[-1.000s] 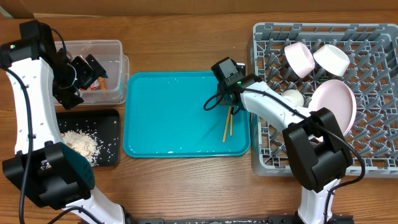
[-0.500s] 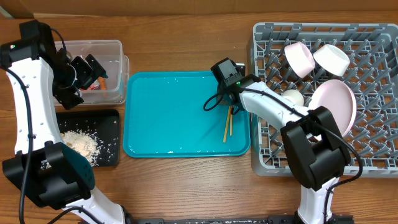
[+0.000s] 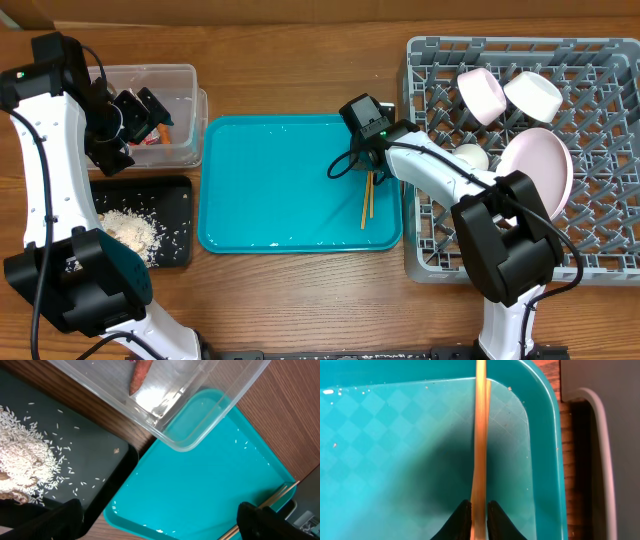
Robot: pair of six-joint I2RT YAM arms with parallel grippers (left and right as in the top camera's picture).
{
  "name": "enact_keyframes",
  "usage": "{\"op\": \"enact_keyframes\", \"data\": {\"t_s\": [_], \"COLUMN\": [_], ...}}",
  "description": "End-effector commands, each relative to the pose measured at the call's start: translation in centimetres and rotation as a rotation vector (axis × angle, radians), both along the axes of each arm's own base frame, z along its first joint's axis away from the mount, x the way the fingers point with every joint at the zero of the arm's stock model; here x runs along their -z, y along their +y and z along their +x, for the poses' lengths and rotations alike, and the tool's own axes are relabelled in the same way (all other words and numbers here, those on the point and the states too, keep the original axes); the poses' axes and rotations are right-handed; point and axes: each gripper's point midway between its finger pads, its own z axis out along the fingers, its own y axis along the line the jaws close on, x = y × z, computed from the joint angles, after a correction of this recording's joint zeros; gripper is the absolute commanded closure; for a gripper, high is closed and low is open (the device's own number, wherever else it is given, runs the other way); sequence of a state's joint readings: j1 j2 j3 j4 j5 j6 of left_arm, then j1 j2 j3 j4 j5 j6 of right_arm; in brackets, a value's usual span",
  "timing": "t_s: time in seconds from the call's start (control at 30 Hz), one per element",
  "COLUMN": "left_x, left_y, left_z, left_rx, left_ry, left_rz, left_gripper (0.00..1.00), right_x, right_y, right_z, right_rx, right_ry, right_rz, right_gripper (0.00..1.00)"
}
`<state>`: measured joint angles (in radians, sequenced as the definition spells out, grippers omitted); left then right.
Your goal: Sort waste into correct bins and load items into the dishwasher
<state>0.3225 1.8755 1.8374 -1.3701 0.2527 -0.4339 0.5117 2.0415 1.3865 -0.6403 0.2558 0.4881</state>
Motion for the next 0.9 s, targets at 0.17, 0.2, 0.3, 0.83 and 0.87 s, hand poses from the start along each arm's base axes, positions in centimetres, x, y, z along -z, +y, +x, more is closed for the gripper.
{"op": "enact_keyframes", "data": {"t_s": [0.17, 0.2, 0.3, 0.83, 0.87], "left_x": [-1.4, -1.4, -1.4, -1.4, -1.4], "left_y": [0.0, 0.0, 0.0, 0.0, 0.0], "left_z": [0.1, 0.1, 0.1, 0.1, 0.1], "left_rx": [0.024, 0.024, 0.024, 0.024, 0.024], "left_ry": [-0.042, -0.042, -0.042, -0.042, -0.042], "left_rz": [0.019, 0.020, 0.020, 0.019, 0.020], "left_gripper": [0.00, 0.00, 0.00, 0.00, 0.00], "right_x": [1.2, 1.4, 1.5, -2.7, -3.0], "right_y": [-0.5, -0.5, -0.6, -1.0, -1.0], "right_z": [-0.5, -0.5, -0.5, 0.8, 0.7], "right_rx": [0.001, 0.001, 0.002, 0.023, 0.024], "right_ry": [0.014, 0.013, 0.009, -0.024, -0.027], "right_rz": [-0.027, -0.027, -0.025, -0.013, -0.012], "right_gripper": [0.86, 0.86, 0.86, 0.96, 0.96]}}
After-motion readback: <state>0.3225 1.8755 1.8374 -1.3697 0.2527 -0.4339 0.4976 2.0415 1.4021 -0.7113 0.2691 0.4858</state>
